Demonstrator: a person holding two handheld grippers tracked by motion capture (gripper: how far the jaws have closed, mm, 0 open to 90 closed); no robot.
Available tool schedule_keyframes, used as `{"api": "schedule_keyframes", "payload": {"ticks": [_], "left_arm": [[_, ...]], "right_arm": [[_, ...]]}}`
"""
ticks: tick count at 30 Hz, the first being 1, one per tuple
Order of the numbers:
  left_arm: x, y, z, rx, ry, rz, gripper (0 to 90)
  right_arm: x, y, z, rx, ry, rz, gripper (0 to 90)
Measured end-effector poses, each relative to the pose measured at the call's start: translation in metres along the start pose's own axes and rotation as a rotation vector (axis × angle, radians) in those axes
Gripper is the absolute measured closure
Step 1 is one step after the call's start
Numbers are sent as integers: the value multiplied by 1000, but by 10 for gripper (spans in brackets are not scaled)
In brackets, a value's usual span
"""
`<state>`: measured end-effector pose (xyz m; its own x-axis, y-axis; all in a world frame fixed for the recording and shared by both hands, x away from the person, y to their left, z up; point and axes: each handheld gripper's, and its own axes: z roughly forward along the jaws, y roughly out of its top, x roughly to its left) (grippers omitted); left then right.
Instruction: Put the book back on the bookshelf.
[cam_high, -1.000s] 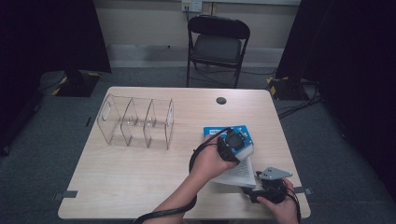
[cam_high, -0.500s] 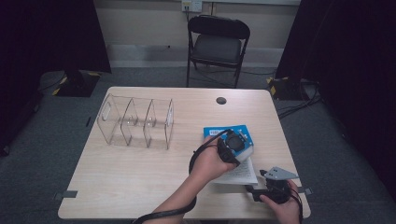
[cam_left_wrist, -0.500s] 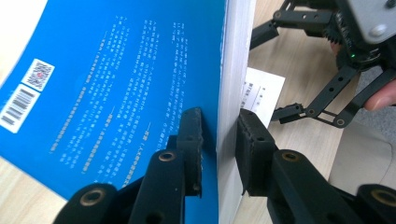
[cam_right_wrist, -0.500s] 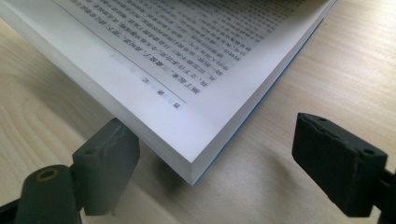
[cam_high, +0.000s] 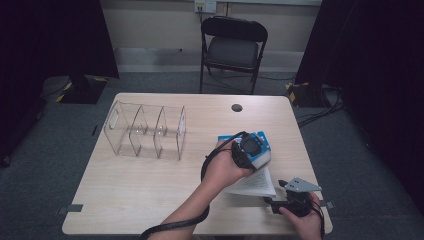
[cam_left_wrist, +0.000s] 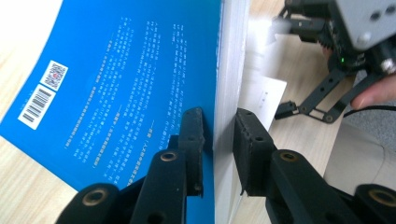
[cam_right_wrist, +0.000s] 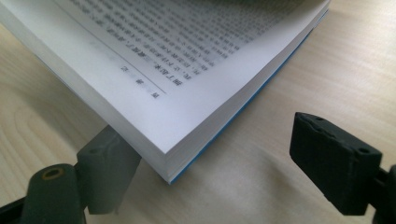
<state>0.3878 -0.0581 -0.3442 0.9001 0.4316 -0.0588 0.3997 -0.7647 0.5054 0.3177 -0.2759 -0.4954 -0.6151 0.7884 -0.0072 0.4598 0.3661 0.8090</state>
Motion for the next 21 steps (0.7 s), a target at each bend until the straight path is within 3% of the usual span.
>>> {"api": "schedule_keyframes", "payload": {"ticks": [6, 7, 8, 9, 10, 11, 12, 13, 14, 15, 16, 17, 21], "left_arm": [[-6, -6, 6, 5, -4, 17, 744], [-7, -7, 5, -10, -37, 14, 748], [-5, -7, -2, -105, -147, -12, 884], [-6, -5, -13, -207, -212, -61, 900], [-10, 0, -26, -233, -147, -38, 900], [-16, 6, -36, -219, -62, 10, 900], [-16, 6, -36, -219, -62, 10, 900], [-22, 11, -44, -202, -47, 48, 900], [-24, 13, -46, -182, -57, 57, 900], [-26, 12, -39, -113, -20, 83, 854], [-25, 8, -30, -81, -24, 84, 829], [-23, 2, -18, -57, -50, 75, 812], [-20, -25, 39, 1, -84, 49, 652]], "right_arm": [[-1, 3, -1, -2, -12, -5, 156], [-2, 3, -1, -10, -14, 4, 159], [-3, 4, -1, -30, -23, 10, 169], [-4, 5, -2, -39, -35, 9, 176], [-6, 5, -2, -24, -55, -1, 179], [-6, 3, 2, 75, -91, -59, 166], [-8, -2, 3, 68, -92, -40, 171], [-8, -2, 3, 68, -92, -40, 171], [-11, -2, 1, 42, -61, 7, 172], [-8, -1, 0, 53, -84, -21, 181], [-6, -2, 1, 61, -92, -39, 201], [-6, -3, 1, 74, -86, -48, 221], [-5, -3, 0, 57, -83, -57, 222]]}}
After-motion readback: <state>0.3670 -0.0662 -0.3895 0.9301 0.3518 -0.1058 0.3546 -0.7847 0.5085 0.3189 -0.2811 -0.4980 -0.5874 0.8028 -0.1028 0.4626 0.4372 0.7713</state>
